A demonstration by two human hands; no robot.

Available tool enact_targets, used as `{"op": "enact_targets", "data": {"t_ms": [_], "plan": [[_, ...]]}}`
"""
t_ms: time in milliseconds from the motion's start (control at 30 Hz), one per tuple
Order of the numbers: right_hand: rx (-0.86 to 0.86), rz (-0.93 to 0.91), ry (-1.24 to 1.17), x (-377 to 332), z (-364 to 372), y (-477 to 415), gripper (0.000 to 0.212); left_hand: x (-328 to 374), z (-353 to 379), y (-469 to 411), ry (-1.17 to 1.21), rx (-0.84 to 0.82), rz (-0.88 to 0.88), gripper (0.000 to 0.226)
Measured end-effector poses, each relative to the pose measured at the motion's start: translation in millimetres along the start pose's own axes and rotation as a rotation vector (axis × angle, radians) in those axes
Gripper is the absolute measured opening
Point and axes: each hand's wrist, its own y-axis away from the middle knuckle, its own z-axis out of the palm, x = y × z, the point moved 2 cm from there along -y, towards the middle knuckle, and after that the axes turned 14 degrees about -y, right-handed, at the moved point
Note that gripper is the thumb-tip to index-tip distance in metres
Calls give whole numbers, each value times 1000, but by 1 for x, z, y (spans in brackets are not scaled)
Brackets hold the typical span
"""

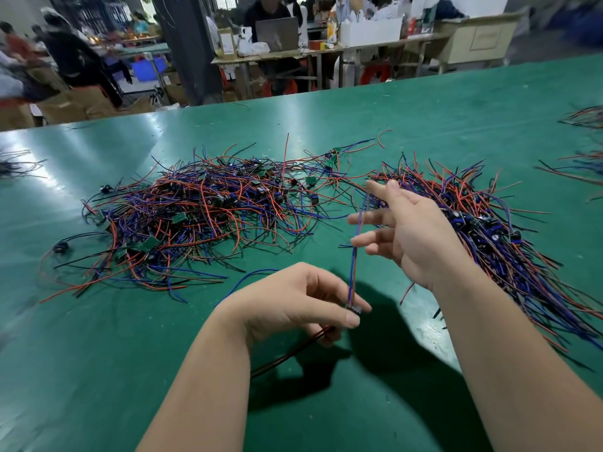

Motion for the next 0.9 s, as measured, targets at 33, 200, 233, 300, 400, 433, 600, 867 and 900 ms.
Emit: {"op": "enact_targets", "data": {"t_ms": [33,200,233,300,400,433,600,867,900], "plan": [[20,19,33,2,0,-1,30,0,-1,-2,27,79,-12,15],[-100,-186,654,9,0,4,26,-4,-11,-11,275,564,-62,9],[-193,-174,684,11,3,8,17,-4,-13,-12,303,613,-52,12],[-329,-128,697,15,9,15,10,-4,-14,-12,328,654,-22,19],[-280,-253,764,15,9,14,16,-2,-12,-13,260,653,21,25],[-231,-301,782,13,9,13,21,-1,-12,-13,238,635,45,23],[155,-701,923,-26,-12,11,31,-8,-32,-3,-309,984,-40,32],[428,-468,1228,-41,-44,1,45,-60,-67,11,-805,924,-840,56],[395,-483,1216,-38,-40,2,45,-62,-68,11,-814,915,-850,52]]}}
